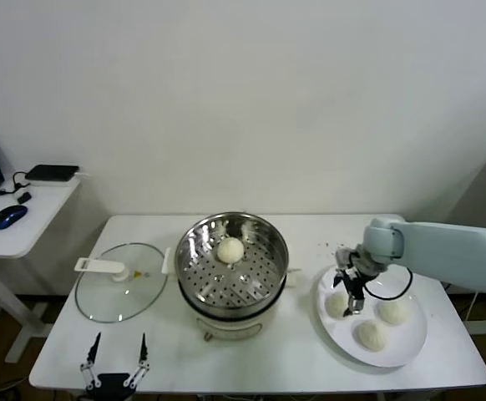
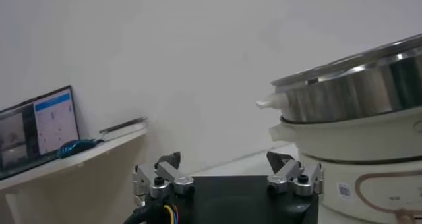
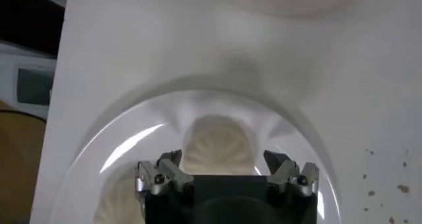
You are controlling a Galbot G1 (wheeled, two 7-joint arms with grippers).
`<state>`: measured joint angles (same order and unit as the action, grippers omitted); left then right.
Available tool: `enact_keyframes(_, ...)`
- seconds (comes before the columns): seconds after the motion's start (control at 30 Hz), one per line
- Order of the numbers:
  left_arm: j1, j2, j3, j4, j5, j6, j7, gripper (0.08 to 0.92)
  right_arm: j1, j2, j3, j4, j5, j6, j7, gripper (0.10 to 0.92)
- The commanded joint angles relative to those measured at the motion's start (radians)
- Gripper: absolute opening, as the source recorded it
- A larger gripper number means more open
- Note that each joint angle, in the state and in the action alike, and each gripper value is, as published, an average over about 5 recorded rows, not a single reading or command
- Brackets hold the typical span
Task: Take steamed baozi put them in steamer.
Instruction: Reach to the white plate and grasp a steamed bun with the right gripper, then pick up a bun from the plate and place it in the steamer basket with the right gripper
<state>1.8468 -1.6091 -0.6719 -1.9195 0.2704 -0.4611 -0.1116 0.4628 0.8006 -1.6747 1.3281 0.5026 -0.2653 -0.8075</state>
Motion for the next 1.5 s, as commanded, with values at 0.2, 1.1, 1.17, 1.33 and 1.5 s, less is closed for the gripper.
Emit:
enact_keyframes(0.2,-0.006,-0.002,0.003,0.007,0.0,0.002,0.0,0.823,-0.039,0.012,0.027,-0.023,-0.028,-0.005,0.0,0.787)
enact_keyframes(1.1,0.011,0.001,0.007,-0.038,0.003,0.004,0.005,0.823,0.64,0.013,-0.308,0.299,0.256,0.001,-0.069,0.518)
enact_keyframes(1.17,0.013,0.002,0.008,-0.041,0.003,0.004,0.005,0.823,0.711,0.031,-0.325,0.332,0.329,-0.007,-0.072,0.518)
enact_keyframes(1.33,0.018,0.009,0.012,-0.047,0.006,0.002,0.005,0.823,0.798,0.098,-0.307,0.368,0.467,-0.036,-0.066,0.518)
enact_keyframes(1.5,0.018,0.016,0.019,-0.054,0.013,0.004,0.006,0.823,0.794,0.186,-0.231,0.348,0.56,-0.069,-0.045,0.518)
